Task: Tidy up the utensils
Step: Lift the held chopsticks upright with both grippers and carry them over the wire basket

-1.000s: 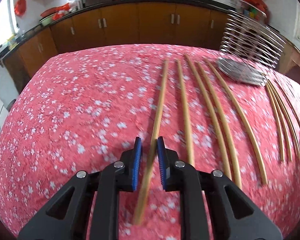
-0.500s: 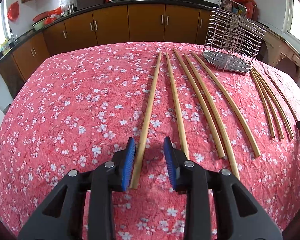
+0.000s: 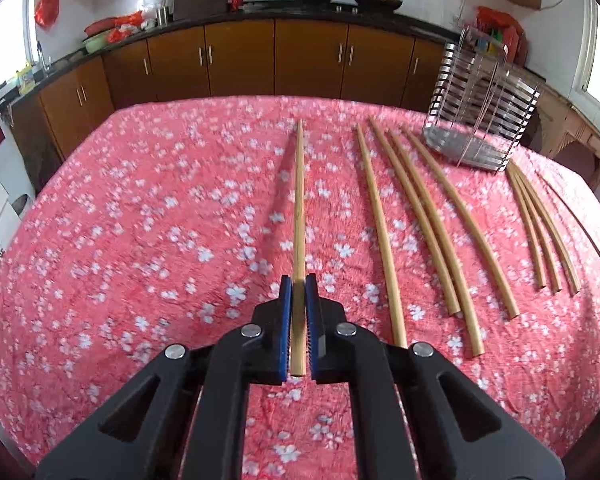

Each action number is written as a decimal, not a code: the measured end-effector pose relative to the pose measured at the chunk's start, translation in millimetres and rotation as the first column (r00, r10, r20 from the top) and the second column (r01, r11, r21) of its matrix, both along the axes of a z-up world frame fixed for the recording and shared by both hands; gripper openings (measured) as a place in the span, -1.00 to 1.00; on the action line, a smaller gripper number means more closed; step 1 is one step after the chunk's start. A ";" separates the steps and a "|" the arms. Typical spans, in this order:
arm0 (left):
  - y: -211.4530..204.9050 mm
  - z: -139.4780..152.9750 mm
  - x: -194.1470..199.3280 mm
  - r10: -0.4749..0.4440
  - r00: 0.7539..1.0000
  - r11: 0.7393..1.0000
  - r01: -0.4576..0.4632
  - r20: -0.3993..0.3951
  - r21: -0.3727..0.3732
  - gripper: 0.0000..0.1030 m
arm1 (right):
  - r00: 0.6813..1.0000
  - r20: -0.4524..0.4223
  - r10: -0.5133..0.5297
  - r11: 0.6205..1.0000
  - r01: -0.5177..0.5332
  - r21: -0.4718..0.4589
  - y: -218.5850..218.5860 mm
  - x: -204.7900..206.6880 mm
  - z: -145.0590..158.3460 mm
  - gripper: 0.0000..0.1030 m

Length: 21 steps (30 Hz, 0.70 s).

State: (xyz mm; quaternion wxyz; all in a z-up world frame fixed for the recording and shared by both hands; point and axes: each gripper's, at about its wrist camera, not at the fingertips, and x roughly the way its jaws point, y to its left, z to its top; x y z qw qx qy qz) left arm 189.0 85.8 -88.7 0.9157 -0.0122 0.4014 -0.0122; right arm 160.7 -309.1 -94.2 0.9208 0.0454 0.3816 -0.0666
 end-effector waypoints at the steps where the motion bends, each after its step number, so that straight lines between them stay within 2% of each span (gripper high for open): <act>1: 1.4 6.5 -3.3 -0.002 1.000 1.000 0.002 0.020 -0.008 -0.87 | 1.000 0.007 -0.001 1.000 0.000 0.006 -2.1 -1.6 3.1 -0.85; 5: 2.4 31.2 -16.5 -0.007 0.994 1.000 0.008 0.110 -0.008 -0.87 | 0.999 0.053 -0.006 1.000 0.005 0.009 -3.8 -8.7 19.9 -0.85; 10: 5.2 64.8 -29.2 -0.002 0.974 1.000 0.009 0.226 -0.028 -0.87 | 0.985 0.170 -0.012 1.000 0.015 -0.016 -2.1 -22.8 51.5 -0.85; 16: 6.6 102.7 -35.1 0.018 0.940 0.997 0.007 0.341 -0.071 -0.87 | 0.946 0.324 -0.021 1.000 0.020 0.006 -10.5 -27.6 94.4 -0.85; 21: 4.6 128.2 -31.6 0.036 0.916 0.996 -0.001 0.399 -0.087 -0.87 | 0.910 0.413 -0.038 0.999 0.034 0.018 -16.4 -25.0 122.7 -0.85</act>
